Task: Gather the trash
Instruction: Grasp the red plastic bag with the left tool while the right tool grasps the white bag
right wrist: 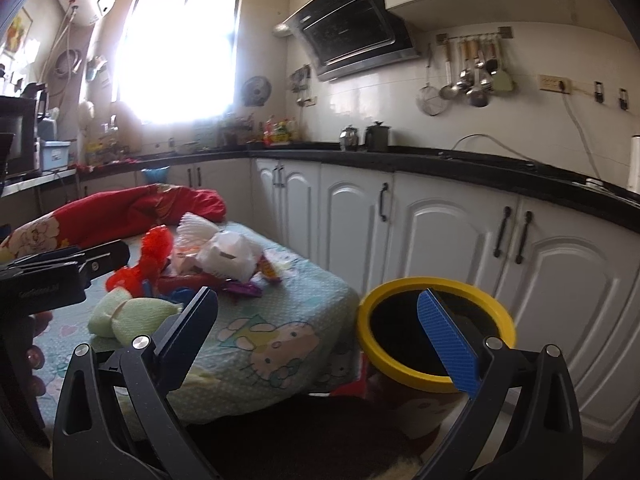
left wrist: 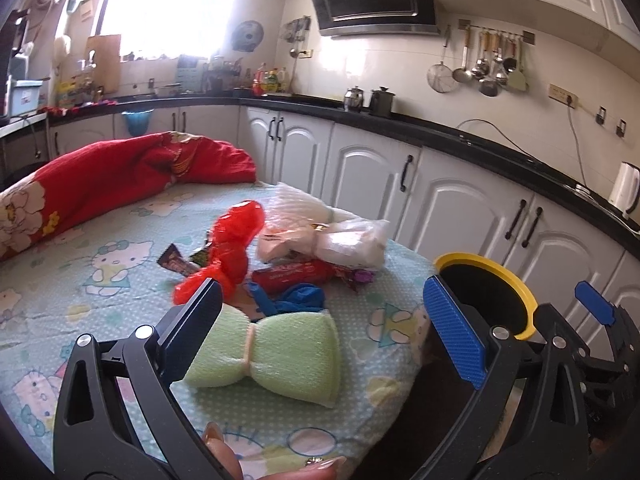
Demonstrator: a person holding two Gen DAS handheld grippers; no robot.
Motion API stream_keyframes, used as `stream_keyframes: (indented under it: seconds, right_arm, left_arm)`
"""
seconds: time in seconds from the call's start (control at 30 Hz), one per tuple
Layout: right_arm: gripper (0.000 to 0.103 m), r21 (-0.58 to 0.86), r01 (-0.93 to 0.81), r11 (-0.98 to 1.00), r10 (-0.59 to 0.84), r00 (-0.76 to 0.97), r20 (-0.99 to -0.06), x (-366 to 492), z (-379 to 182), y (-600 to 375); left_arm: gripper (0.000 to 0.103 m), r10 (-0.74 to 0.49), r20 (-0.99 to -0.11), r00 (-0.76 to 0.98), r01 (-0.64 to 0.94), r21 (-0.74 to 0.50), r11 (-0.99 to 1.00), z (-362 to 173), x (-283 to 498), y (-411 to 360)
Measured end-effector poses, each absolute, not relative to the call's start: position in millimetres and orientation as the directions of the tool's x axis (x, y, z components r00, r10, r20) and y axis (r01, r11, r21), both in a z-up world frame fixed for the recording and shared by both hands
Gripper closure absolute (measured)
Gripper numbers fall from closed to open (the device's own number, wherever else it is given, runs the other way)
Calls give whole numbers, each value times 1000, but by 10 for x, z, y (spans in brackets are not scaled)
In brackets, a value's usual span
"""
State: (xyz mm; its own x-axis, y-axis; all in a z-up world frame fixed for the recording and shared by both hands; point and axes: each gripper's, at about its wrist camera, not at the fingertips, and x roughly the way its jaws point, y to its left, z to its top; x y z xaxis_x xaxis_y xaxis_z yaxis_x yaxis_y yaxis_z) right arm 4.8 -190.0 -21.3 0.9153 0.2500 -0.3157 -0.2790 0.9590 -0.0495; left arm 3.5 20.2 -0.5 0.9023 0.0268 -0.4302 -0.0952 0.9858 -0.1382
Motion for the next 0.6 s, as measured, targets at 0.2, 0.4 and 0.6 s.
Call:
stream_keyframes:
  seconds: [0.2,0.4,0.6]
  right_arm:
    - [6,-34,-360,932,329,884,-332,241,-151,-1694]
    - [6,-43,-432,901,389,848,-360,519,-40,-1445]
    - [6,-24,-464,885,421,823,-382,779,2,-1279]
  left_arm:
    - [11,73,-438,896,-153,-150,977,10,103,460]
    - [11,128,-463,877,-223,-156,962,42,205,762]
    - [11,141,-500,854,-262,-179,948,45,359,1078]
